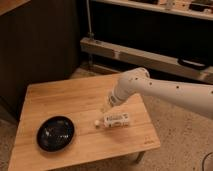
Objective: Place the bottle in the ceramic bowl
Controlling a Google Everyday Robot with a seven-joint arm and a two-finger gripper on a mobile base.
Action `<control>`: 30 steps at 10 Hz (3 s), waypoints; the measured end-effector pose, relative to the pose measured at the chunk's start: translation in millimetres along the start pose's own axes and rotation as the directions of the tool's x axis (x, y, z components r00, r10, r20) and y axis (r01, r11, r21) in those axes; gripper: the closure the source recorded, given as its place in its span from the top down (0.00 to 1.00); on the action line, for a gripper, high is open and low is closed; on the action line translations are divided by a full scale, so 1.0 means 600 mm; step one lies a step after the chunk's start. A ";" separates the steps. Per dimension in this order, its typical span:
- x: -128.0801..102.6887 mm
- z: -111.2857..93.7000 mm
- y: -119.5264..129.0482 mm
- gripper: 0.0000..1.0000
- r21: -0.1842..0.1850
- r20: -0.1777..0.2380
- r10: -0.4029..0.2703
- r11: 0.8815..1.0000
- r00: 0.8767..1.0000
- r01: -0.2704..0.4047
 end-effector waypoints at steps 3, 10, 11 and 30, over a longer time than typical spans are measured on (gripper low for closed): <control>-0.001 0.000 0.000 0.65 0.000 0.000 0.000 1.000 1.000 0.000; -0.002 0.011 0.023 0.65 0.053 0.193 -0.362 0.932 0.912 0.358; 0.003 0.016 0.023 0.65 0.080 0.220 -0.455 0.890 0.863 0.449; 0.051 0.050 0.005 0.65 0.069 0.215 -0.773 0.622 0.597 0.780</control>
